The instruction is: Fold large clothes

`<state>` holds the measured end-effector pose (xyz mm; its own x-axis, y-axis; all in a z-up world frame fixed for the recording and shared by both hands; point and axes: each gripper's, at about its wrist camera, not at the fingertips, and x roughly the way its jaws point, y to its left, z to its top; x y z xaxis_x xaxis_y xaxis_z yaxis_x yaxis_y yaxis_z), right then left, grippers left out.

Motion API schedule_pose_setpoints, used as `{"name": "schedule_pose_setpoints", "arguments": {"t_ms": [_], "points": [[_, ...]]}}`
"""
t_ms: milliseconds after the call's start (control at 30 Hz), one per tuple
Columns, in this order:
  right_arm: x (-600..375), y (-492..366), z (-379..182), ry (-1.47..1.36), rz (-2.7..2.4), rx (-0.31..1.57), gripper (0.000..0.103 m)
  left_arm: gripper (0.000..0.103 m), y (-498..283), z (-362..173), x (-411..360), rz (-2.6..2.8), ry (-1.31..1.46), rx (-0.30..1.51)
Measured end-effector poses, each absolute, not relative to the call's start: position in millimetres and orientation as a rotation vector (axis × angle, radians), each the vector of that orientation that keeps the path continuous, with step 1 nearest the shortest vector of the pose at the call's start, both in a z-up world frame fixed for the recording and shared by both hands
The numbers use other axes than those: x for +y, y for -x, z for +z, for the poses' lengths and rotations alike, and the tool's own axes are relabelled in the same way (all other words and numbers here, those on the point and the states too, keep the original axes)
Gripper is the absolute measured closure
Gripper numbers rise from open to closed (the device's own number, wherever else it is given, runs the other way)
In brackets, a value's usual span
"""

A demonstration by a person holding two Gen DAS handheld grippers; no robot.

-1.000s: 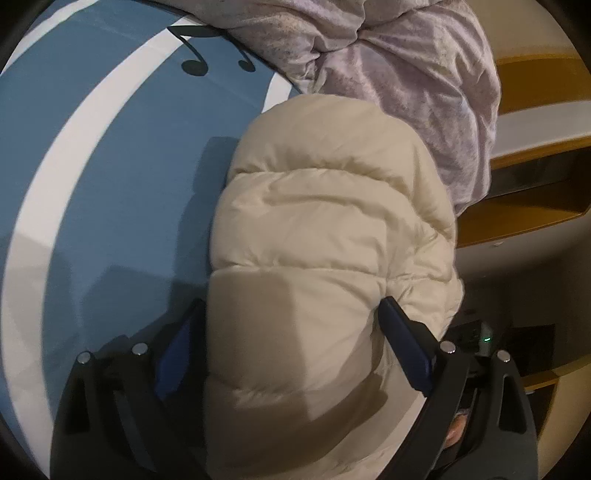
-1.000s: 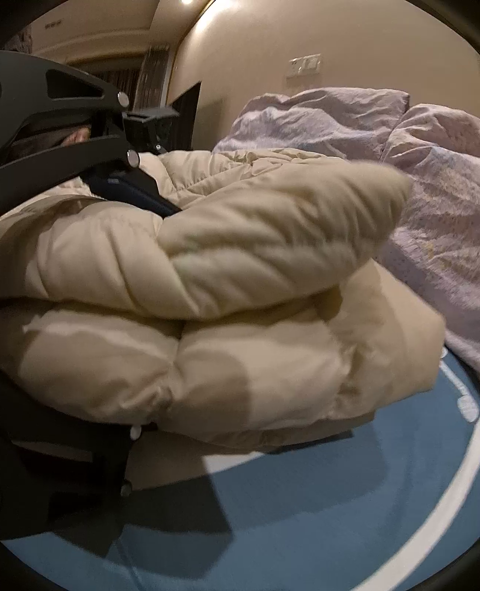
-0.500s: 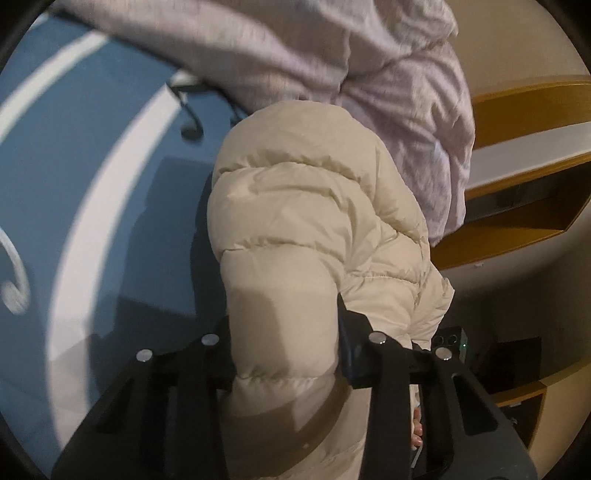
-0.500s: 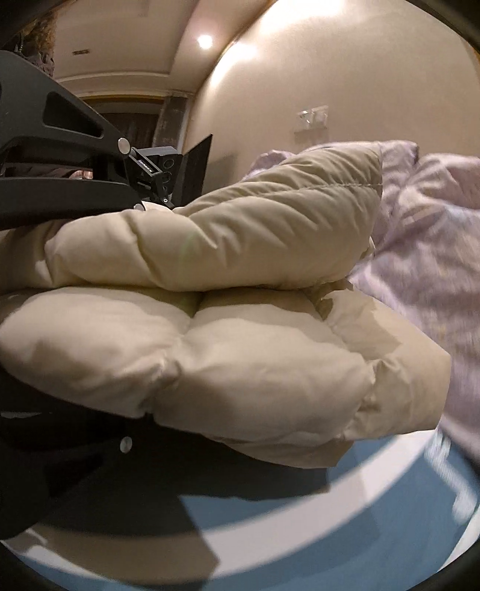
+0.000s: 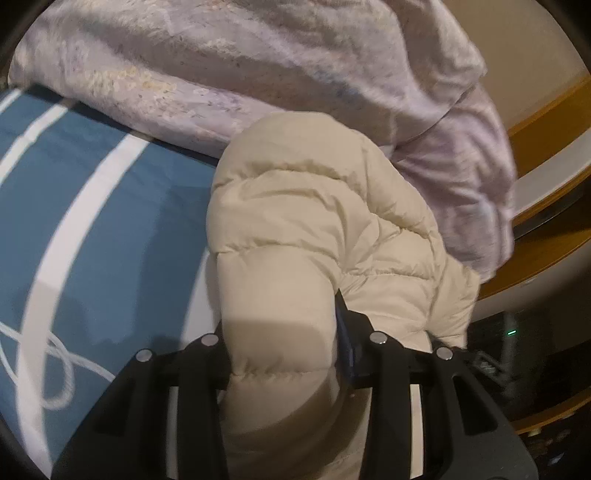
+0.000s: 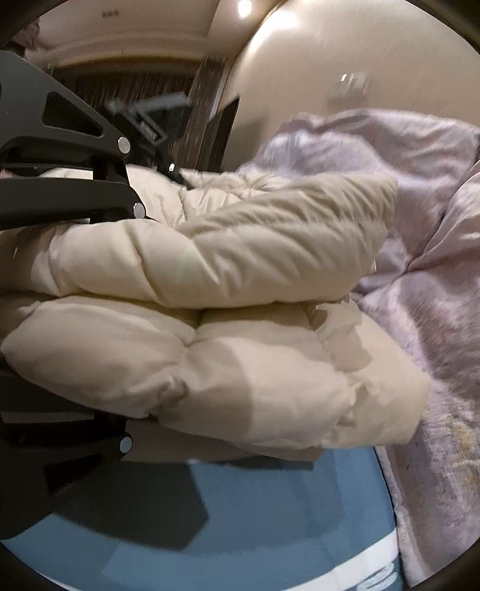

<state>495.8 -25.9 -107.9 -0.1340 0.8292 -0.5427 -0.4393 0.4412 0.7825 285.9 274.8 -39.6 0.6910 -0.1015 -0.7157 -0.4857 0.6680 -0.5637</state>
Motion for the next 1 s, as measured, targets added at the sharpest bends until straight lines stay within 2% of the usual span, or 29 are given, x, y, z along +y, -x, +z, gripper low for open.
{"name": "schedule_pose_setpoints", "arguments": {"t_ms": [100, 167, 233, 467, 667, 1000], "points": [[-29.9, -491.2, -102.8, -0.307, 1.069, 1.23, 0.047, 0.057, -288.2, -42.8, 272.7, 0.271, 0.773, 0.814], [-35.7, -489.0, -95.1, -0.257, 1.018, 1.197, 0.035, 0.049, -286.5, -41.1, 270.1, 0.293, 0.726, 0.82], [-42.7, -488.4, -84.8, -0.209, 0.957, 1.158, 0.03, 0.045, -286.9, -37.1, 266.3, 0.333, 0.662, 0.832], [-41.1, -486.6, -38.8, -0.075, 0.801, 0.911, 0.029, 0.028, -287.6, -8.5, 258.2, 0.489, 0.424, 0.814], [-4.6, -461.2, -10.4, 0.029, 0.857, 0.766, 0.036, 0.025, -307.3, 4.3, 247.9, 0.546, 0.298, 0.791], [39.5, -449.4, -34.5, 0.17, 0.795, 0.726, 0.039, 0.025, -341.1, -1.6, 223.9, 0.562, 0.162, 0.797]]}}
